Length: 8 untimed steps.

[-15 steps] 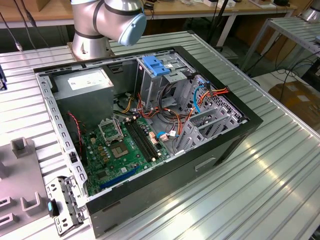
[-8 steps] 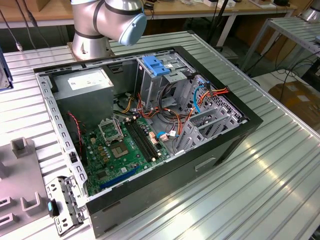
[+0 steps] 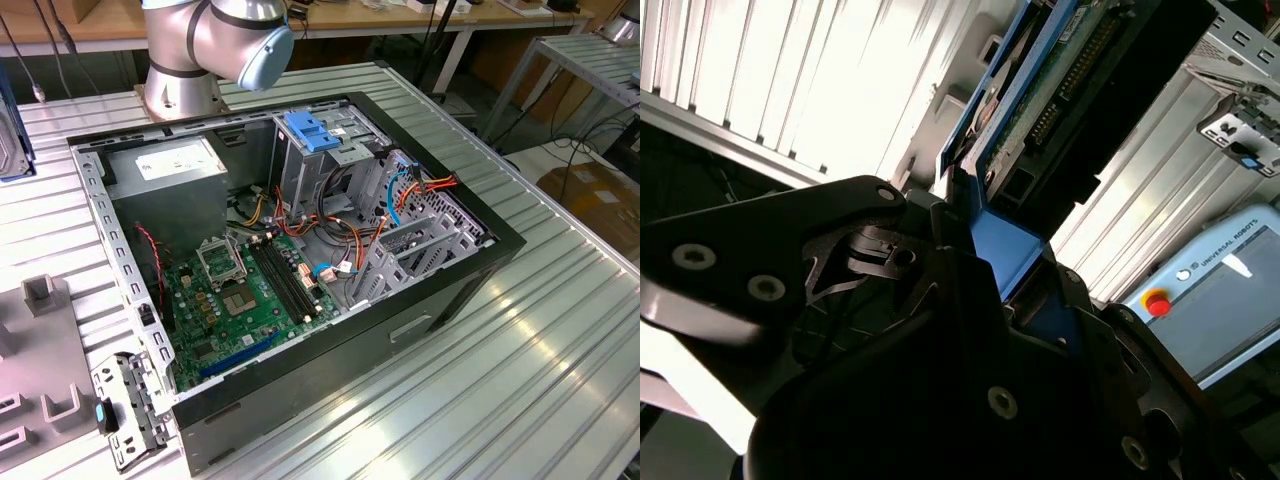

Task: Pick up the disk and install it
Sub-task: 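Pick up the disk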

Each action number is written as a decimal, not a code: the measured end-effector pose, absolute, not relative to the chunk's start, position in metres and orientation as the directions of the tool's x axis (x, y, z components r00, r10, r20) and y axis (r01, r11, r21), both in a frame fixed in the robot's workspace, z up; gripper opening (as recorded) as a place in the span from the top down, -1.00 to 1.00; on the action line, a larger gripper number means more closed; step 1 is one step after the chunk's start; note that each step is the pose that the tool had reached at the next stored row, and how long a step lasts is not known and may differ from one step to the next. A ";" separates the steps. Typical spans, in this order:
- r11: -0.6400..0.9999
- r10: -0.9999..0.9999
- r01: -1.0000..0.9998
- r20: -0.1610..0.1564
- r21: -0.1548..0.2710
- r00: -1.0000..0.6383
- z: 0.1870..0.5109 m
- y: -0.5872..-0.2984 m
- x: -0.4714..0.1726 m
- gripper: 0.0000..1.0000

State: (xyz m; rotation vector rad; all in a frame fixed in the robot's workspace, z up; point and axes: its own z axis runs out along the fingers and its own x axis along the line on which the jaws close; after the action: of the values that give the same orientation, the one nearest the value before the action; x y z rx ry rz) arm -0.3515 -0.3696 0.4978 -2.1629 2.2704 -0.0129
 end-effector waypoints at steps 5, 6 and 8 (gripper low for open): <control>0.048 -0.999 -0.999 0.001 -0.010 -0.048 0.498 -0.370 -0.346 0.25; 0.048 -0.999 -0.999 0.001 -0.010 -0.048 0.498 -0.370 -0.345 0.25; 0.048 -0.999 -0.999 0.001 -0.010 -0.049 0.498 -0.370 -0.341 0.25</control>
State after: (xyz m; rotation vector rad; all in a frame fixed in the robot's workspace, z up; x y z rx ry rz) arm -0.3415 -0.3696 0.4977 -2.1629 2.2704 -0.0129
